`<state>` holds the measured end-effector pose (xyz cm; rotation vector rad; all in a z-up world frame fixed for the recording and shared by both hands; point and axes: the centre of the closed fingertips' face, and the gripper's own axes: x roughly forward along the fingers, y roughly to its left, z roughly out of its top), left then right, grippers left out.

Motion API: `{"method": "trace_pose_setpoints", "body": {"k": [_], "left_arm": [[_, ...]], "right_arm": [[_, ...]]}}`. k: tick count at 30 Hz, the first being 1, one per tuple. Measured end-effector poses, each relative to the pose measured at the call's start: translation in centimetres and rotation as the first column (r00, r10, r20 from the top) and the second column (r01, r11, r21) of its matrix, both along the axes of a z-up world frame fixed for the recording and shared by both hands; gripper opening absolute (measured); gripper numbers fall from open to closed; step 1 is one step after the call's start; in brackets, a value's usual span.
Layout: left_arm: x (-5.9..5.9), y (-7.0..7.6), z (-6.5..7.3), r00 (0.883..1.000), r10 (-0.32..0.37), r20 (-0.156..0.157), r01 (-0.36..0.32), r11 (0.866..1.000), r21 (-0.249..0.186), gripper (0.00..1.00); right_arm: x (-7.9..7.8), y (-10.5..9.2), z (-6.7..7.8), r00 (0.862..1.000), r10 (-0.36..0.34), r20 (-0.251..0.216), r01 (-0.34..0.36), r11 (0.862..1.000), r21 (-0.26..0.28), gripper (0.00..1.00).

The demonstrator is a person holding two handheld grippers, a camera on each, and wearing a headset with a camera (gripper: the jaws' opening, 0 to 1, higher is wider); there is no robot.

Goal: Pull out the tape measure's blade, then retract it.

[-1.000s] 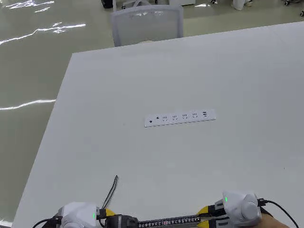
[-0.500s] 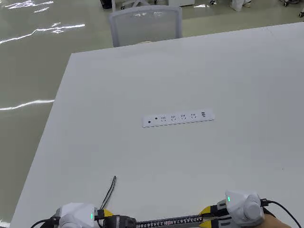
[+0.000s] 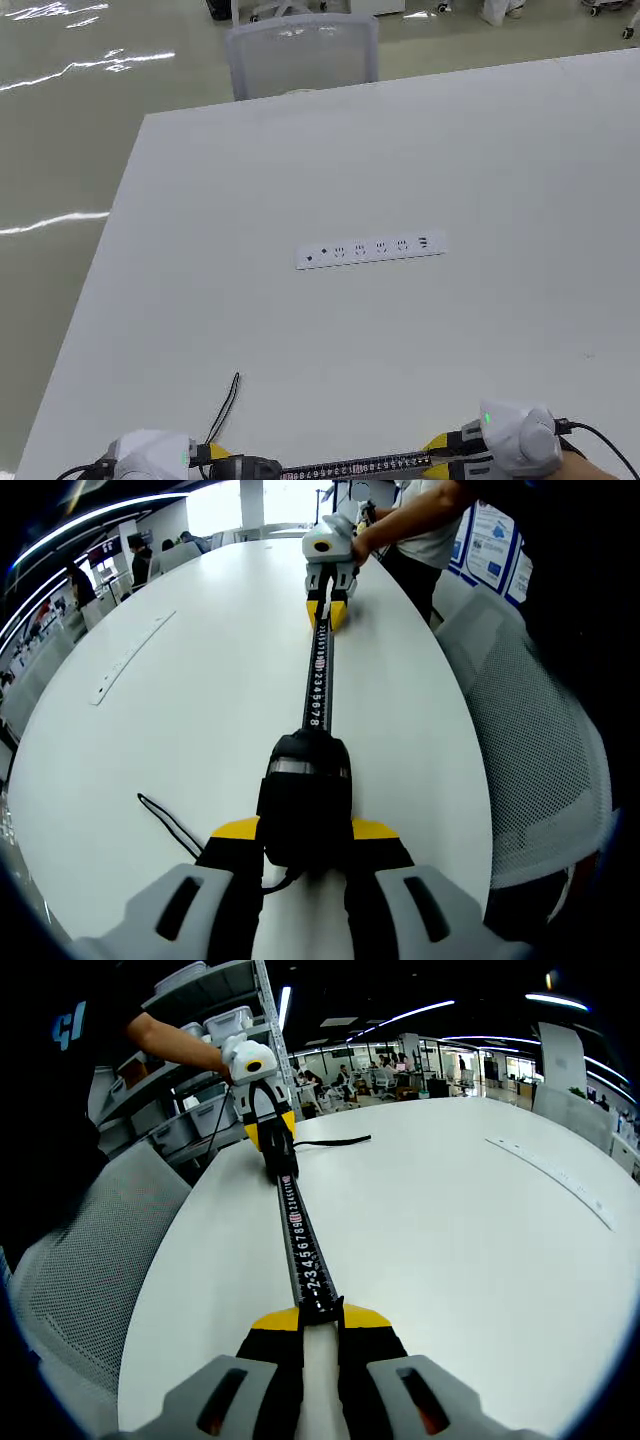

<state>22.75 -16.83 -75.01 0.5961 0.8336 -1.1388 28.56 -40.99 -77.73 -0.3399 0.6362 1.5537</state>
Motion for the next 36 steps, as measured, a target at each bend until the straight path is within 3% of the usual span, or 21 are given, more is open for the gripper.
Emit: {"method": "trace_pose_setpoints", "body": {"k": [36], "left_arm": [[0.1,0.1,-0.1,1.0,0.008,-0.004,-0.008,1.0,-0.001,0.27]], "right_arm": [[0.4,-1.9,0.0,1.0,-0.017,-0.003,0.017,1.0,-0.006,0.1]]}}
